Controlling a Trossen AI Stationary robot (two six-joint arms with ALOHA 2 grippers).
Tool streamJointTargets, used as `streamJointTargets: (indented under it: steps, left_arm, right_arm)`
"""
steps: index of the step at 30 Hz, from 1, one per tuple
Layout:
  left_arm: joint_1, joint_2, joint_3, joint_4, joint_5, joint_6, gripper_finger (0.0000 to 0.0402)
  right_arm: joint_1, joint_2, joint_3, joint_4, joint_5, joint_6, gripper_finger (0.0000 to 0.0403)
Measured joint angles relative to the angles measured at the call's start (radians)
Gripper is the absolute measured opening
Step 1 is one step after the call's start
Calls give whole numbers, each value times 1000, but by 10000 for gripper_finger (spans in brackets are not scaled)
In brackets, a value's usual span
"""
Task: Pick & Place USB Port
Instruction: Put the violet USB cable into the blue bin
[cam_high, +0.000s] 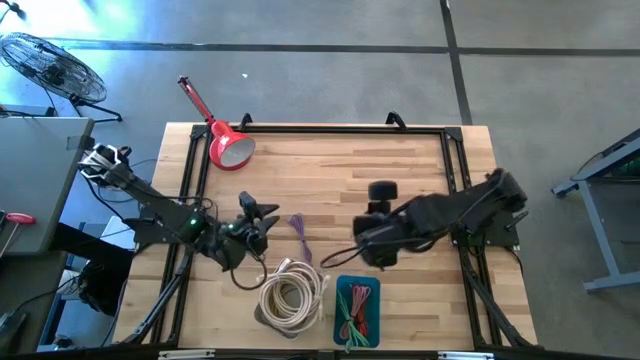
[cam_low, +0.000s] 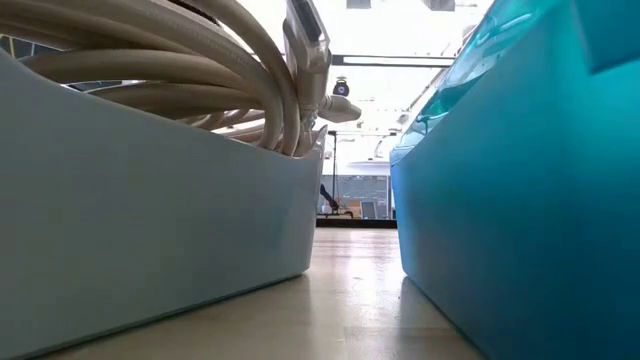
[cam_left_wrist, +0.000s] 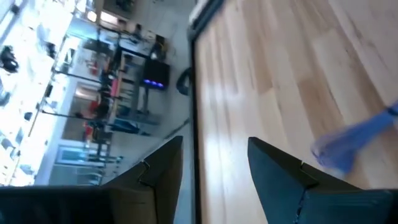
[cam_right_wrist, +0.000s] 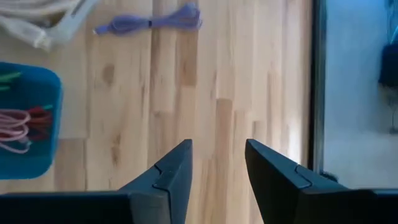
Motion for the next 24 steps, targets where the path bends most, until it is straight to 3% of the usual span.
streamJointTargets:
  steps: [4, 9, 13, 18, 24]
  left_arm:
    - [68, -11, 22, 68, 60, 53, 173]
    - [210, -10, 133, 13, 302, 11, 173]
    - [337, -7, 247, -122, 472, -142, 173]
    - [498, 5, 376, -378, 713, -438, 173]
    - [633, 31, 405, -508, 948, -596, 173]
  right_arm:
    - [-11, -98, -76, 39, 5, -41, 140]
    - [-45, -221, -240, 74, 45, -51, 140]
    - [-87, -320, -406, 146, 28, -85, 140]
    - [-136, -433, -587, 212, 27, -152, 140]
    - [-177, -524, -735, 328, 26, -249, 140]
